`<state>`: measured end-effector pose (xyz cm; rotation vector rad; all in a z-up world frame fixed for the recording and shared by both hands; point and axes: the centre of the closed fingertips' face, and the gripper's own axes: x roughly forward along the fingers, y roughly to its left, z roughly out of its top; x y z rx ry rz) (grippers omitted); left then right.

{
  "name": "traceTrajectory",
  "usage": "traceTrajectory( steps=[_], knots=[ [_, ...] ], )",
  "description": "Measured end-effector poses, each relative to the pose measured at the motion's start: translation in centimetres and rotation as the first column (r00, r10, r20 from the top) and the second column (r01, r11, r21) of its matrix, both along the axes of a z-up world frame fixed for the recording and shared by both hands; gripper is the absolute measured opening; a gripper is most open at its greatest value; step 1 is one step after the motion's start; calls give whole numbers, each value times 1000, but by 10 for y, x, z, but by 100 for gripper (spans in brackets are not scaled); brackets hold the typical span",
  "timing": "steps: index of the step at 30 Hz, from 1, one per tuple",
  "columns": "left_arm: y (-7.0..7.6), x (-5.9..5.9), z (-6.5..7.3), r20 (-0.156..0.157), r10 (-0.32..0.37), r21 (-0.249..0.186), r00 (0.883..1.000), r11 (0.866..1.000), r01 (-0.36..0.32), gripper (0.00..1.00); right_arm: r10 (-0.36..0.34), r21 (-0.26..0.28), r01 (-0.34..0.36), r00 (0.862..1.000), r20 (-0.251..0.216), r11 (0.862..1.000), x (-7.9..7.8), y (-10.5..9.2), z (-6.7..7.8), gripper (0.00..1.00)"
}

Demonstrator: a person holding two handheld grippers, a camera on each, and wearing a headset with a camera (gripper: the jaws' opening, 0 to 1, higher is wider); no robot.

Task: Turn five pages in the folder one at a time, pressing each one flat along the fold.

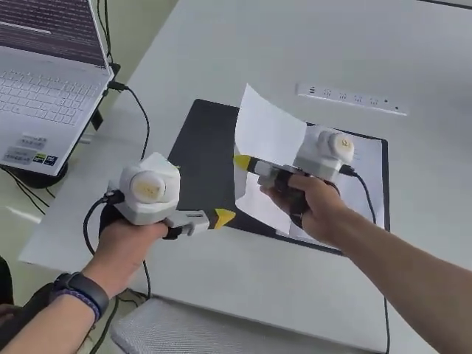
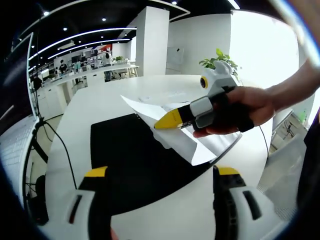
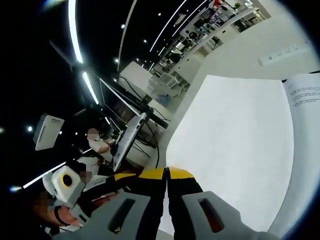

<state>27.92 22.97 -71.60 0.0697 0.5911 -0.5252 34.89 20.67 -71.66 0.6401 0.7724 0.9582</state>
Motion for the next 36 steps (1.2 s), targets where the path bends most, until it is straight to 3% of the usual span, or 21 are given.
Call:
traceTrajectory(
  steps=[13, 22, 30, 36],
  knots=[
    [6, -6, 1, -9, 15, 3, 1000, 1000, -15, 84, -49, -1, 50, 993, -109, 999, 18, 12, -38, 0],
    [4, -2, 3, -8, 17, -8, 1000, 1000, -17, 84, -42, -66, 32, 986, -162, 997, 17, 19, -77, 0],
    [11, 3, -8, -14, 28, -11, 999, 1000, -29, 83, -57, -128, 36, 984, -170, 991, 17, 23, -99, 0],
    [15, 3, -14, -23, 31, -8, 999, 999, -31, 83, -73, -143, 47, 981, -181, 989, 16, 24, -105, 2]
  ],
)
